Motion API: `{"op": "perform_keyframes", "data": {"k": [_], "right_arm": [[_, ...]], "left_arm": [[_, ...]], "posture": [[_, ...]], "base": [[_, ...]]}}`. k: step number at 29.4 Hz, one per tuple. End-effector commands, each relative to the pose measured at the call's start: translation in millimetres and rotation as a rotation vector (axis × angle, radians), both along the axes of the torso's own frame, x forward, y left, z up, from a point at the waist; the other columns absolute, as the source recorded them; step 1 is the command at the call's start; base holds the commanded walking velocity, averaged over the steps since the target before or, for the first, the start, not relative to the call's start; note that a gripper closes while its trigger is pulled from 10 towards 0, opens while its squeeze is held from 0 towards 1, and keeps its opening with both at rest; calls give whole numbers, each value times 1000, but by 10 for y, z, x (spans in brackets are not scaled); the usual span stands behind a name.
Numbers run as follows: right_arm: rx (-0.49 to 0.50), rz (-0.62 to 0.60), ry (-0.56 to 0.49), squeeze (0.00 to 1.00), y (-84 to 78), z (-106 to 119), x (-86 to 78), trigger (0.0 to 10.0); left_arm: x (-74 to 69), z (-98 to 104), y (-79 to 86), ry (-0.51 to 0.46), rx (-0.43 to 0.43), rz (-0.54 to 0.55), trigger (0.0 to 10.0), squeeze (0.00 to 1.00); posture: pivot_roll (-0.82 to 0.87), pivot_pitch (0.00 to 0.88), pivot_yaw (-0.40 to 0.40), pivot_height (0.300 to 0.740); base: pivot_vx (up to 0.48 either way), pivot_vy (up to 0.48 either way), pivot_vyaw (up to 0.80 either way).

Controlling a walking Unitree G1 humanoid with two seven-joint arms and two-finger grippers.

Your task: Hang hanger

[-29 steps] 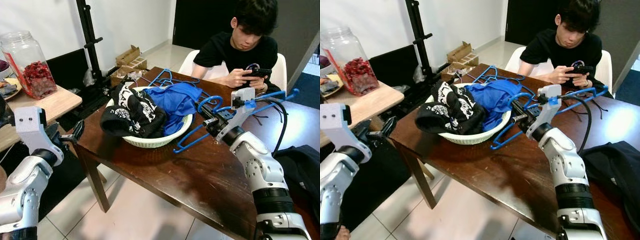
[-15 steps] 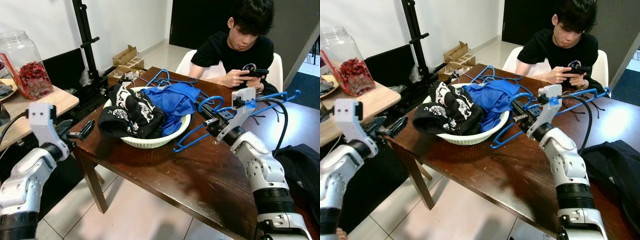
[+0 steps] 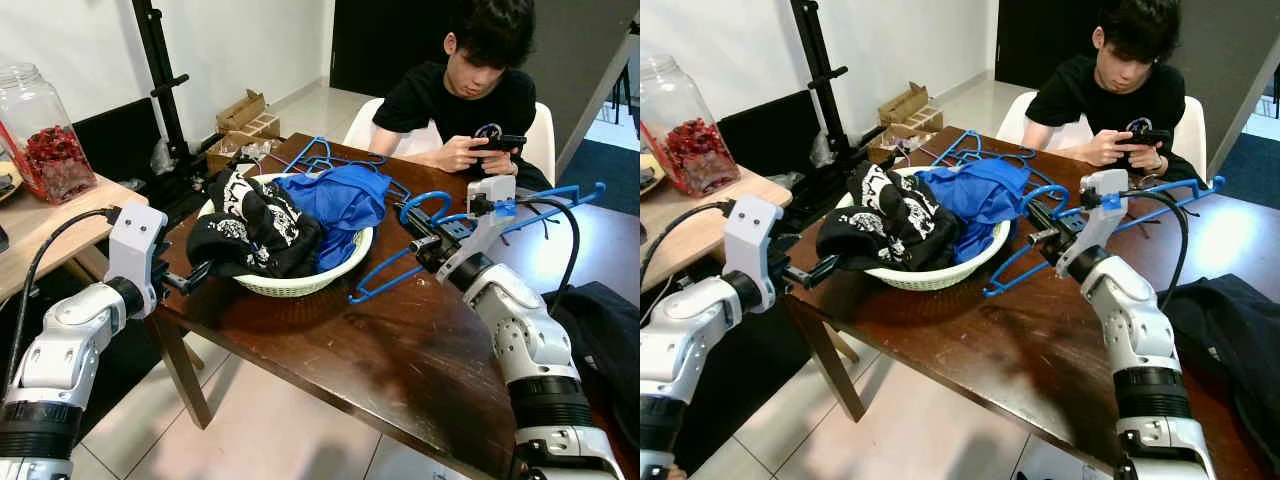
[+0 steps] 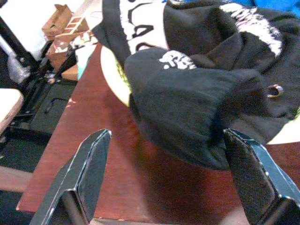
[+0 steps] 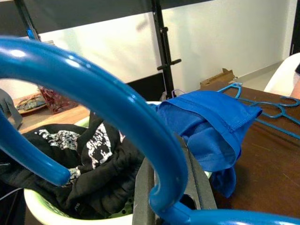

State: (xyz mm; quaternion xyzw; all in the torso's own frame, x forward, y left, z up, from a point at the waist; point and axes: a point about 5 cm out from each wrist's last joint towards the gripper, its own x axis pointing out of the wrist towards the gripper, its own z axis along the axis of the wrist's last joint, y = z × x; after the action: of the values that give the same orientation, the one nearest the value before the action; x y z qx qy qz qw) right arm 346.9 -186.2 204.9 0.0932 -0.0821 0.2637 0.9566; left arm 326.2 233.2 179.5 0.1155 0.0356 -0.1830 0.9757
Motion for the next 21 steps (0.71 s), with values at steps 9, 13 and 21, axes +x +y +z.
{"op": "perform_keyframes", "data": {"k": [9, 13, 21], "right_arm": [[8, -9, 12, 0, -16, -25, -18, 10000], [10, -14, 14, 0, -21, -20, -21, 10000], [13, -13, 16, 0, -18, -19, -23, 10000]], "left_arm": [[149, 71, 51, -9, 155, 39, 10000, 0], [186, 92, 127, -25, 185, 99, 0, 0], [223, 117, 151, -48, 186, 125, 0, 0]], "posture": [[73, 45, -19, 735], [72, 53, -21, 735], [69, 55, -21, 735]], "base": [[0, 0, 0], [0, 0, 0], [0, 0, 0]]}}
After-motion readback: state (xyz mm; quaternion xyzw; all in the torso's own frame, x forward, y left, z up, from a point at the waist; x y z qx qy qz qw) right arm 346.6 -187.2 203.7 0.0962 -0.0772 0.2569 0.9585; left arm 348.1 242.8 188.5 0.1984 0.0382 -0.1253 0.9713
